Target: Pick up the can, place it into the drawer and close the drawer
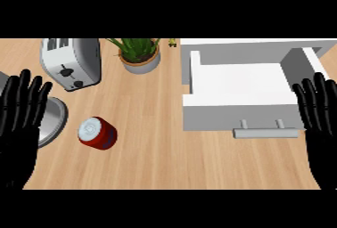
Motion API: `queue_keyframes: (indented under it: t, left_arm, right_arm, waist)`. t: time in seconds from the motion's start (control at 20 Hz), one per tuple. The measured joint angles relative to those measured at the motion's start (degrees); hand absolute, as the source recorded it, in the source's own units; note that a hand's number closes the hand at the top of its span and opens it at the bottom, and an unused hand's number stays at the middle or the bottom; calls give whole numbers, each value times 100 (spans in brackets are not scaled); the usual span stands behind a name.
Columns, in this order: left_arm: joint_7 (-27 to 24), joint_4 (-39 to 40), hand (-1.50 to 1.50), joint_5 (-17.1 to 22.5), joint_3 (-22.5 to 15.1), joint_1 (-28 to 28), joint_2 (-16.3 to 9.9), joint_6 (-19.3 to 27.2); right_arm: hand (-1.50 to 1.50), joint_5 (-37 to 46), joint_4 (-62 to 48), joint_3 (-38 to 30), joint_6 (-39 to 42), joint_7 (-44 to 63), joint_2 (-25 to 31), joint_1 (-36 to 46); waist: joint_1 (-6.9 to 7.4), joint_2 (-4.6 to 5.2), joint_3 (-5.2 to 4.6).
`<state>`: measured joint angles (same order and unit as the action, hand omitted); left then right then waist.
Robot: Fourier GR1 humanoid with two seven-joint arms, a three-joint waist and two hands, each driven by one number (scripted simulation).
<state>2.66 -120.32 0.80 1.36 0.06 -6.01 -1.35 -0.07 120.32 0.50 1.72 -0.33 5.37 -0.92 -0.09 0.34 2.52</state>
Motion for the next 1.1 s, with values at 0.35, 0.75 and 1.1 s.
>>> queue_keyframes:
  t: [0.35, 0.75, 1.1]
  left_arm:
    - [-147, 101, -150, 1547, -809, -183, -597, -1967]
    - [-167, 1000, -150, 3246, -297, 155, -2406, -4420]
    - [-156, 2074, -150, 4380, 307, -72, -3305, -5532]
  right_arm:
    - [-150, -6, -98, -54, -65, 16, -50, -11]
    - [-150, 70, -168, -190, -290, 911, -47, -402]
    - [-150, 56, 18, -210, -223, 924, -97, -858]
  waist:
    - [-174, 7, -235]
    - [-63, -9, -260]
    - [-32, -29, -253]
